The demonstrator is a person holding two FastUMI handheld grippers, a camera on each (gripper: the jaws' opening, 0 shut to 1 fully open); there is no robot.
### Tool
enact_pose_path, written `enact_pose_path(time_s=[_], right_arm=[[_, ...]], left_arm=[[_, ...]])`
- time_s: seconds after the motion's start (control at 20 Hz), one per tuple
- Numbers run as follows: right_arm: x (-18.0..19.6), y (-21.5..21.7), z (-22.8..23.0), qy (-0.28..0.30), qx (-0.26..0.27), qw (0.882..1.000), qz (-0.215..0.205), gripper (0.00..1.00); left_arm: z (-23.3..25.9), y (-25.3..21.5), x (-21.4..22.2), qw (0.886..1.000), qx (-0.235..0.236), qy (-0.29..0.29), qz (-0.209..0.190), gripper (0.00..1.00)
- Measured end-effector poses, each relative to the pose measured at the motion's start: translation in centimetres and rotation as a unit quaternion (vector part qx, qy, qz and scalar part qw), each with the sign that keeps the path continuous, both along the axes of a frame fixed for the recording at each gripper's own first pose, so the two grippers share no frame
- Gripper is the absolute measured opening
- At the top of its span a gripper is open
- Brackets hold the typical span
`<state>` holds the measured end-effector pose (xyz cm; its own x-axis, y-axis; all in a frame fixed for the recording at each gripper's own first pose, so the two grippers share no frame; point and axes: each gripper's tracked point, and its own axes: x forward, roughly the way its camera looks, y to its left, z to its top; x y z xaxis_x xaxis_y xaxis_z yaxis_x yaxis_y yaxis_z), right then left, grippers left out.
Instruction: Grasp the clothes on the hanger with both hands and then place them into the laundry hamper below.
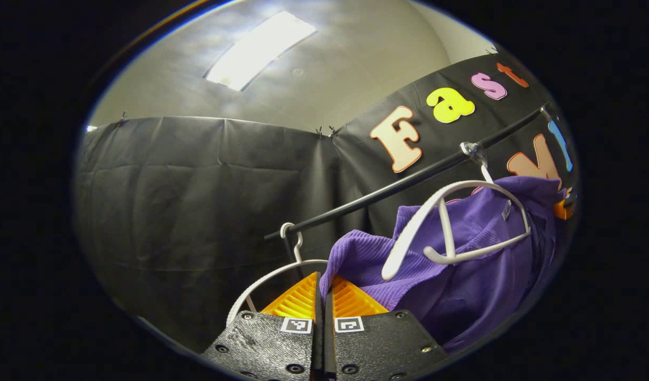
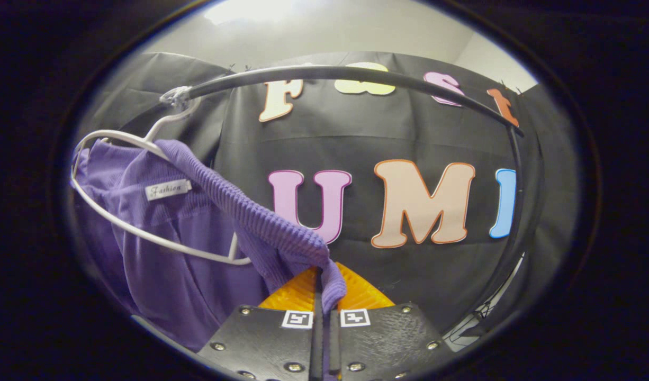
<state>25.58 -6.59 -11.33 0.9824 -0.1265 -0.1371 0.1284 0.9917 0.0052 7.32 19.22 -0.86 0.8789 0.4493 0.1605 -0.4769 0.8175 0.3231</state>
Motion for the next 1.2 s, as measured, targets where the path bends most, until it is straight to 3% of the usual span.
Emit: enact_pose_path(time_s=[0.25, 0.6, 0.85, 1.2], right_arm=[[1.5, -1.9, 2.0, -0.021, -0.018, 0.999, -0.018, 0.05], [5.3, -3.6, 2.2, -0.025, -0.042, 0.998, -0.035, 0.05], [6.3, -3.4, -1.0, 0.006, -0.039, 0.999, -0.029, 0.05], [4.6, -2.5, -6.8, 0.06, -0.029, 0.998, -0.019, 0.05]], left_arm=[[-1.0, -0.8, 0.1, 1.0, -0.003, 0.008, -0.007, 0.04], [-1.3, -2.0, 0.6, 1.0, 0.003, 0.014, -0.021, 0.01], [-2.6, -2.7, 0.9, 0.999, 0.0, 0.034, -0.031, 0.01], [-5.2, -3.3, 1.0, 0.997, -0.001, 0.068, -0.038, 0.03]])
